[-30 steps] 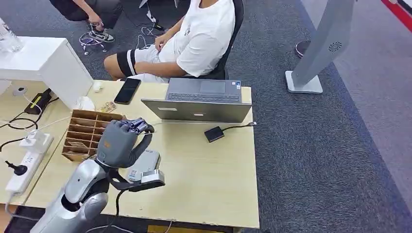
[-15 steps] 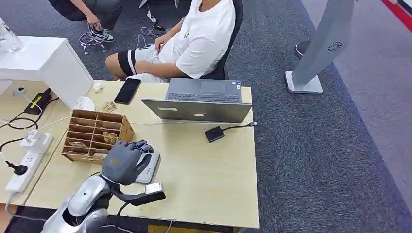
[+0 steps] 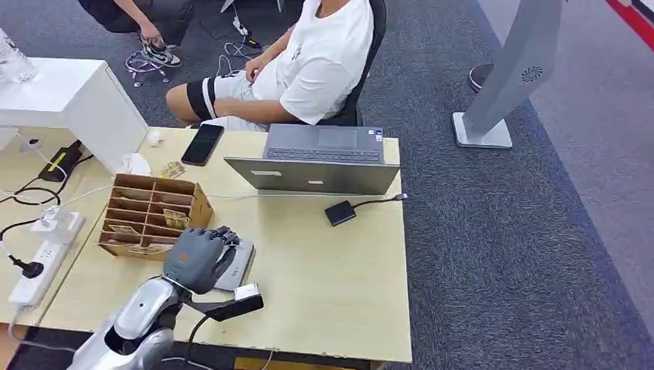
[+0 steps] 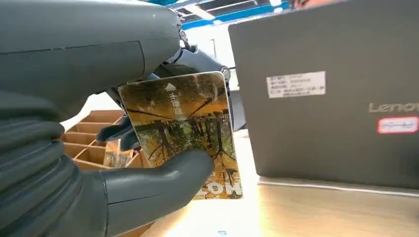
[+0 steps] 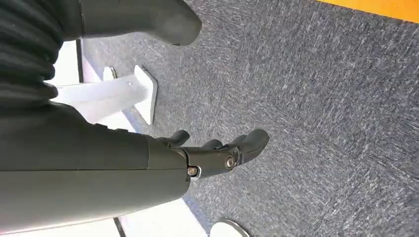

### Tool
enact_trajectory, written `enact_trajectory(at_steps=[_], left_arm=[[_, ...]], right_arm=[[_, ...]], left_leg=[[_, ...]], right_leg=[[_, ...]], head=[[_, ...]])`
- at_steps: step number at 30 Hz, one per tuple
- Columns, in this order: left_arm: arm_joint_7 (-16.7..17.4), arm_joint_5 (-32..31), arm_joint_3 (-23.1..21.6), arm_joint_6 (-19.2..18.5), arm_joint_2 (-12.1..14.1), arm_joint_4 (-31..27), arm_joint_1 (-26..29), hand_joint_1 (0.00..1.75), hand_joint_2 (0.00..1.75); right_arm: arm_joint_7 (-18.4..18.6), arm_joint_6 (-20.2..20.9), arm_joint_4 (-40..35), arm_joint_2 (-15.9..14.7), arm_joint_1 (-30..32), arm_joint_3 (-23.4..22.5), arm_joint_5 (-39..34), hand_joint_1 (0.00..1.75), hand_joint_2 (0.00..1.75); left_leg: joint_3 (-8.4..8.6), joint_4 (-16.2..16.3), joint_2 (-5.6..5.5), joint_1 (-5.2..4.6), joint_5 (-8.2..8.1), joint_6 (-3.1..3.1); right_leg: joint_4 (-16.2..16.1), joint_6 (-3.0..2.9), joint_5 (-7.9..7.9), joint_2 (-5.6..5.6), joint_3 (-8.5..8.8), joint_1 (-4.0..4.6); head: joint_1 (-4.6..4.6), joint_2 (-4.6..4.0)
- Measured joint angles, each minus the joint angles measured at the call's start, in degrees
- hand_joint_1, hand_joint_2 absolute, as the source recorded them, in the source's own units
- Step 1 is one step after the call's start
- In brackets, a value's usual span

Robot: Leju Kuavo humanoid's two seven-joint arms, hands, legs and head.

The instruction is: Pass the card to the sensor for recognition and then transmit it.

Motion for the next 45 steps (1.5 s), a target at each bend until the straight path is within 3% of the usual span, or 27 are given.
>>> enact_trajectory(at_steps=[24,45], left_arm=[[1.6,-1.4,0.0,-1.0,-2.6,6.7,-2.0,1.75,1.75],[2.4,-1.3,1.3,-1.7,-3.3,12.2,-2.4,1.75,1.75]], right_arm=[[0.2,1.0,0.0,0.0,-0.5,2.4,2.3,0.0,1.75],[0.4,1.6,0.0,0.0,-0.6,4.0,3.4,0.0,1.75]], left_leg=[[0.0,0.0,0.0,0.0,0.0,0.0],[-0.01,0.0,0.0,0.01,0.0,0.0]], right_leg=[[0.0,0.0,0.0,0.0,0.0,0.0],[0.0,0.0,0.0,0.0,0.0,0.0]], head=[[-0.02,0.0],[-0.02,0.0]])
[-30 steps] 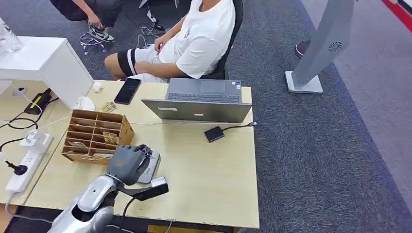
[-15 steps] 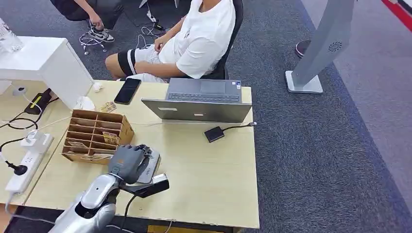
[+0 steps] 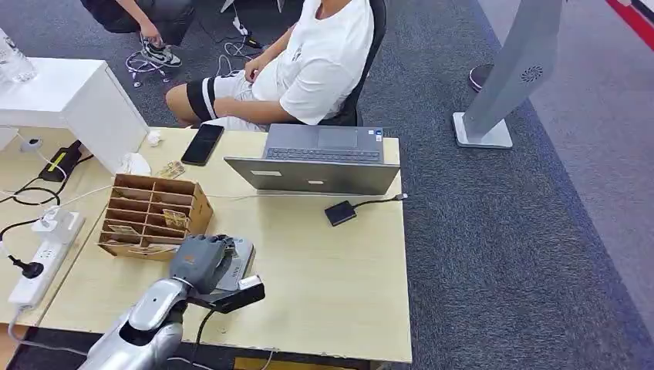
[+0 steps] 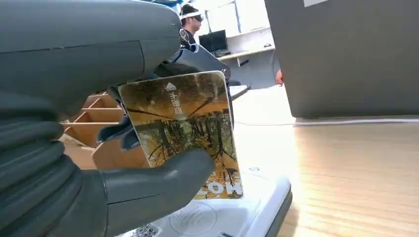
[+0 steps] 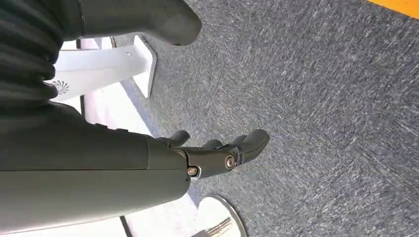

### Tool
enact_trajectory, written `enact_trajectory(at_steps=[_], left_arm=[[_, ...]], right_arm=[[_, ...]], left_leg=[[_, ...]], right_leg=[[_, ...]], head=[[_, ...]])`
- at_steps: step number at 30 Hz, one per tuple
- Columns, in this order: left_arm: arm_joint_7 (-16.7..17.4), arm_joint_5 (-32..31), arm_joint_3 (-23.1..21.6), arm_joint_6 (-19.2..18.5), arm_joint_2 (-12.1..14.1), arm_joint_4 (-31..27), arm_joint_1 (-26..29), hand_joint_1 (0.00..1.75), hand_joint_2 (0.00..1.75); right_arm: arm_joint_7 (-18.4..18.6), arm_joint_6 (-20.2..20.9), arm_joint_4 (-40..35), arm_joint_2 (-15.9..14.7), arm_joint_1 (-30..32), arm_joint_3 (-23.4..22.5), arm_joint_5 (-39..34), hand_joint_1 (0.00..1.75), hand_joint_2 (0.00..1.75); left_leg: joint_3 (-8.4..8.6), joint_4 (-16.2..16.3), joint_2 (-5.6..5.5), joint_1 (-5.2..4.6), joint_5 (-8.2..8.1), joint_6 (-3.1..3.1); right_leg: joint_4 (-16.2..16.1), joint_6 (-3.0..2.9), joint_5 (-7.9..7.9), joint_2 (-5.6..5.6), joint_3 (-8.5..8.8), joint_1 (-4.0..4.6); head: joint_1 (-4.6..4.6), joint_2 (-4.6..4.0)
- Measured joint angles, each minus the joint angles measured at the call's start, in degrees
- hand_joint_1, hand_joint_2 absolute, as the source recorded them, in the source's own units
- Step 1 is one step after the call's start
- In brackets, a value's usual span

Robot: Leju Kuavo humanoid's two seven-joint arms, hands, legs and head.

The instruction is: Pass the card to the sensor for recognition and then transmit it.

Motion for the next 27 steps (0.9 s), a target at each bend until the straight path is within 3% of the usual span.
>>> enact_trajectory(at_steps=[27], left_arm=[[0.0,-0.1,0.4,-1.4,-0.8,3.2,-1.5,1.75,1.75]], right_arm=[[0.2,0.3,0.0,0.0,-0.2,0.2,0.9,0.0,1.75]], left_leg=[[0.05,0.0,-0.04,0.0,0.01,0.0]], right_leg=[[0.0,0.0,0.0,-0.06,0.08,0.0]], head=[[0.0,-0.02]])
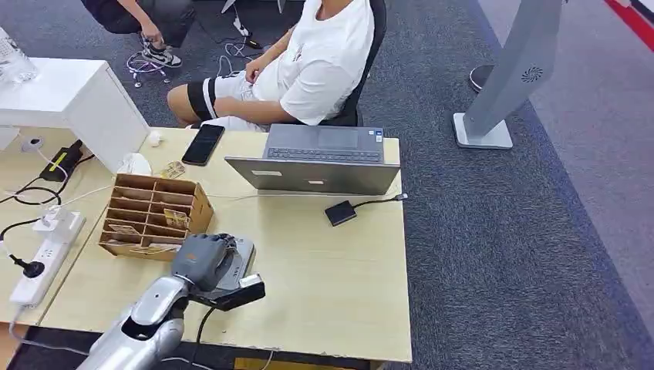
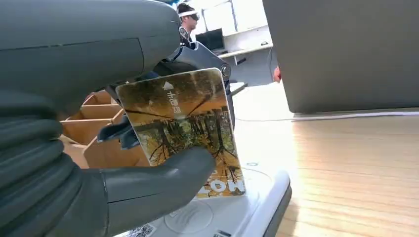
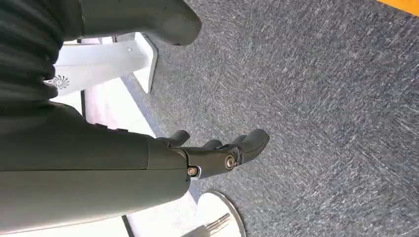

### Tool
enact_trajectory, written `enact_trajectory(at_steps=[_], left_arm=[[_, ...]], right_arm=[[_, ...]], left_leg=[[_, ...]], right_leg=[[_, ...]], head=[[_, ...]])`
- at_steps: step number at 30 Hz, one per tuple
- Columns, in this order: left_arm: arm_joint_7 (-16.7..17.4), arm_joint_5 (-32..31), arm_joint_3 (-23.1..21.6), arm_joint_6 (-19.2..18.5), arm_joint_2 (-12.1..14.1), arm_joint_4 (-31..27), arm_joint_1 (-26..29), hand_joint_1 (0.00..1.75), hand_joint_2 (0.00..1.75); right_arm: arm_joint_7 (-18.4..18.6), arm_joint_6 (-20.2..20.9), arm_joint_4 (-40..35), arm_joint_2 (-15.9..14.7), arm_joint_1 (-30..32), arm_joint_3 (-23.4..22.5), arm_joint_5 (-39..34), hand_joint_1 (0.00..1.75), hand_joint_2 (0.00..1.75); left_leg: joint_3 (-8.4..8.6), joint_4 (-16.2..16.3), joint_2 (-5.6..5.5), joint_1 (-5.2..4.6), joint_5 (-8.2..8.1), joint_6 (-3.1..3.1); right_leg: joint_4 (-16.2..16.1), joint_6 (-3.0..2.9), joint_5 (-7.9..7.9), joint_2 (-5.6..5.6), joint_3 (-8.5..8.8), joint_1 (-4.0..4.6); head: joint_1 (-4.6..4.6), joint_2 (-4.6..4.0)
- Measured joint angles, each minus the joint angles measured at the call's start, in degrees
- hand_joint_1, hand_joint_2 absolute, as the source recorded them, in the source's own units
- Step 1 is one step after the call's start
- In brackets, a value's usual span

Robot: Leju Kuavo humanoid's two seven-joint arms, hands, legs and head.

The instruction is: Pass the card to the sensor for recognition and then transmit it.

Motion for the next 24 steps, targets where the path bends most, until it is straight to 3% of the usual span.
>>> enact_trajectory(at_steps=[13,18,24], left_arm=[[-0.2,0.1,0.0,0.6,-0.3,0.5,-0.3,1.75,1.75],[-2.5,1.7,0.0,5.3,-1.1,-0.7,-0.4,1.75,1.75],[-4.9,2.2,0.5,13.3,-1.7,-8.8,-5.3,1.75,1.75]], right_arm=[[0.0,0.2,0.0,0.0,-0.1,0.1,0.0,0.0,1.75],[-0.4,0.2,0.0,0.0,0.0,0.1,-0.1,0.0,1.75],[-1.7,0.1,0.0,0.0,-0.1,0.5,0.5,0.0,1.75]], left_leg=[[0.01,0.0,0.0,0.0,0.0,0.0],[0.02,0.0,0.0,0.0,0.02,0.01],[-0.02,0.0,-0.07,0.0,0.04,0.0]], right_leg=[[0.0,0.0,0.0,0.0,0.0,0.0],[0.0,0.0,0.01,0.0,-0.02,0.0],[0.0,0.0,0.04,-0.05,-0.02,0.01]], head=[[0.0,0.02],[0.0,0.02],[0.0,0.02]])
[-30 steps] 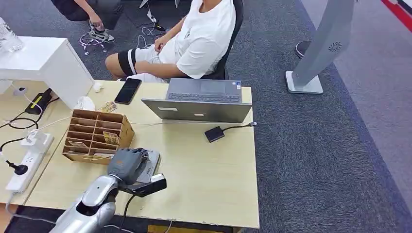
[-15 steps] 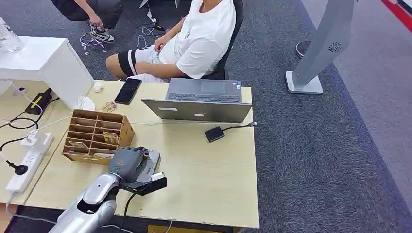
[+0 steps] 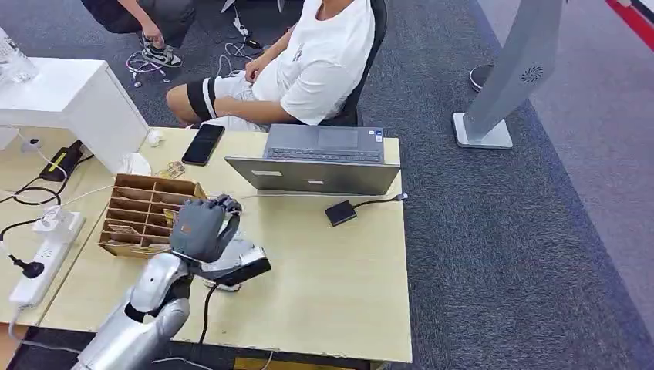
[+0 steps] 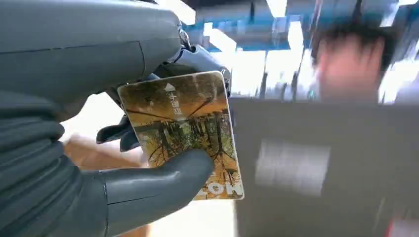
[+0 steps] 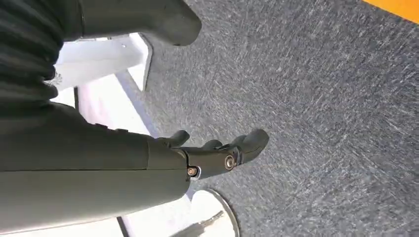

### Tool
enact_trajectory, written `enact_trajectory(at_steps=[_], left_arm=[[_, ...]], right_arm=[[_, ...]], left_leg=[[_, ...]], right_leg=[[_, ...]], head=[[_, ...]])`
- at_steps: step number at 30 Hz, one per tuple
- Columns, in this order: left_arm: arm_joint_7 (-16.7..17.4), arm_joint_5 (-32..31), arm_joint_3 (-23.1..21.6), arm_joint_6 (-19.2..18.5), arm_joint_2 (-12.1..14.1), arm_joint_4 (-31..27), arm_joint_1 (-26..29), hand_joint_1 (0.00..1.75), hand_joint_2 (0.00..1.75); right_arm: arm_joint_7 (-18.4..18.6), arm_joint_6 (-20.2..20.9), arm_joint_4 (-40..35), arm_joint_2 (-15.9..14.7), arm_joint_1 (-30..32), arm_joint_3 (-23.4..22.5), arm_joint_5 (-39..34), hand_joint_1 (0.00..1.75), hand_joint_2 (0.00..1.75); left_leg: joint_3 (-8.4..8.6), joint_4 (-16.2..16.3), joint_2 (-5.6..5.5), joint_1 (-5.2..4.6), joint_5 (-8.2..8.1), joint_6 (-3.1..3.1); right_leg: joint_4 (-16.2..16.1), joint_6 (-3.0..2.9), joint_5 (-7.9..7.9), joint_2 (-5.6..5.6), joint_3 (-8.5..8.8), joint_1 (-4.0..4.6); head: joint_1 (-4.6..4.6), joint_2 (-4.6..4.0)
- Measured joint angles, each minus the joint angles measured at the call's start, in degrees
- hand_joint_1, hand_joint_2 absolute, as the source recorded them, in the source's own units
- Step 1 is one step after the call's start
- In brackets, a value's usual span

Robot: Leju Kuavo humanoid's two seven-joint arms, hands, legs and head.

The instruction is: Pass the card to the sensor for recognition and then transmit it.

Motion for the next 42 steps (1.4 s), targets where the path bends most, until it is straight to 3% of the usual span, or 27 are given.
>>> enact_trajectory(at_steps=[5,15,21,27,33,41,42], left_arm=[[-0.4,0.8,0.7,1.1,-0.2,-5.4,-8.4,1.75,1.75],[1.2,-1.0,1.1,1.9,-0.9,-5.0,-20.7,1.75,1.75],[4.4,-5.0,1.1,-2.4,-1.4,5.0,-30.5,1.75,1.75],[4.8,-4.4,1.1,-2.4,-3.2,16.4,-37.1,1.75,1.75],[4.8,-4.8,1.1,-1.4,-4.8,23.2,-38.4,1.75,1.75],[4.8,-5.4,1.1,-1.7,-5.6,26.8,-38.4,1.75,1.75],[4.8,-5.5,1.1,-1.7,-5.7,27.0,-38.4,0.35,1.75]], right_arm=[[0.1,0.8,0.0,0.0,-1.0,1.2,1.1,0.0,1.75],[1.0,1.6,0.1,0.2,-2.5,2.6,2.1,0.0,1.75],[0.6,2.1,0.2,0.5,-3.3,3.3,2.8,0.0,1.75],[2.4,2.6,0.3,1.0,-4.0,3.6,2.7,0.0,1.75],[3.9,2.3,0.5,1.5,-4.0,3.6,2.8,0.0,1.75],[2.7,2.0,0.6,1.5,-3.8,3.8,3.7,0.0,1.75],[2.7,2.0,0.6,1.5,-3.7,3.8,3.7,0.0,1.75]], left_leg=[[0.0,0.0,-0.04,0.0,0.07,-0.01],[-0.01,0.0,-0.06,0.0,0.11,-0.04],[0.0,0.0,-0.04,0.01,0.15,-0.09],[0.0,0.0,-0.03,0.0,0.17,-0.08],[-0.01,0.0,-0.03,0.0,0.16,-0.09],[-0.03,0.0,-0.03,0.0,0.17,-0.09],[-0.04,0.0,-0.03,0.0,0.17,-0.09]], right_leg=[[0.0,-0.01,0.05,-0.05,0.01,0.0],[0.0,-0.01,0.06,-0.04,-0.01,0.0],[0.1,-0.05,0.11,-0.02,-0.03,0.0],[0.1,-0.02,0.14,-0.01,-0.03,0.0],[0.1,-0.02,0.14,0.0,-0.04,0.0],[0.1,-0.02,0.14,0.0,-0.06,0.0],[0.1,-0.02,0.14,0.0,-0.06,0.0]], head=[[0.0,-0.02],[0.0,0.0],[0.0,0.0],[0.02,0.0],[-0.02,0.0],[0.0,0.0],[0.0,0.0]])
